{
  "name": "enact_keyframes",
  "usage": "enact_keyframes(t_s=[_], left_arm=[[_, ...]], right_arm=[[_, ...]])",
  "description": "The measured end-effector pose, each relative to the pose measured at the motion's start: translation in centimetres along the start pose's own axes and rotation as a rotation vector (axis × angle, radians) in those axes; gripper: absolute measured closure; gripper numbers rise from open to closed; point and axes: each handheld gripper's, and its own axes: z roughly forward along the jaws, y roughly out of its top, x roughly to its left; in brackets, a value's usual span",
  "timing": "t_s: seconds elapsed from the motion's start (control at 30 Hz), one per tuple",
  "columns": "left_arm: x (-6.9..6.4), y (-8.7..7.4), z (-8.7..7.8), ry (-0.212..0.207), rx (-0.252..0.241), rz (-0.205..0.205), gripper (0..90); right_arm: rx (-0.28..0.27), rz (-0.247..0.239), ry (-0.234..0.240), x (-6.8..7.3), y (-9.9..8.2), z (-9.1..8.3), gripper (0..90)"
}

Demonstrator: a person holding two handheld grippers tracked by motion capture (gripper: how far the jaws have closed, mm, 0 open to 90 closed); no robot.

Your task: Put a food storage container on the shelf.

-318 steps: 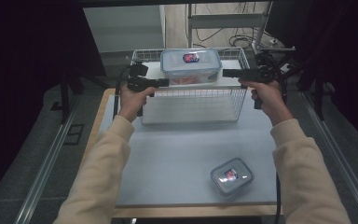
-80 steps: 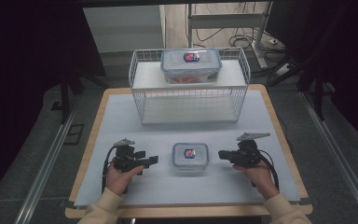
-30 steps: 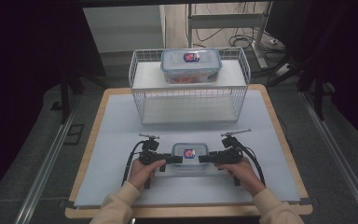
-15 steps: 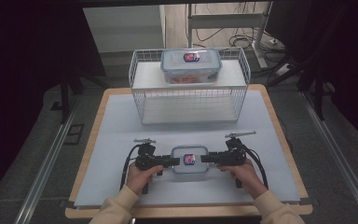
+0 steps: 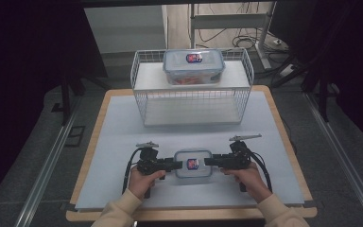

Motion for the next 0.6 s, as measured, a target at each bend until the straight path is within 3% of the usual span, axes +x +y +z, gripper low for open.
enact_keyframes(t_s=[0.6], left_arm=[[-1.3, 0.9, -0.9, 0.017, -0.04, 0.059, 52.0]], right_arm=[[-0.042, -0.074, -0.013, 1.2, 0.9, -1.2, 51.8]])
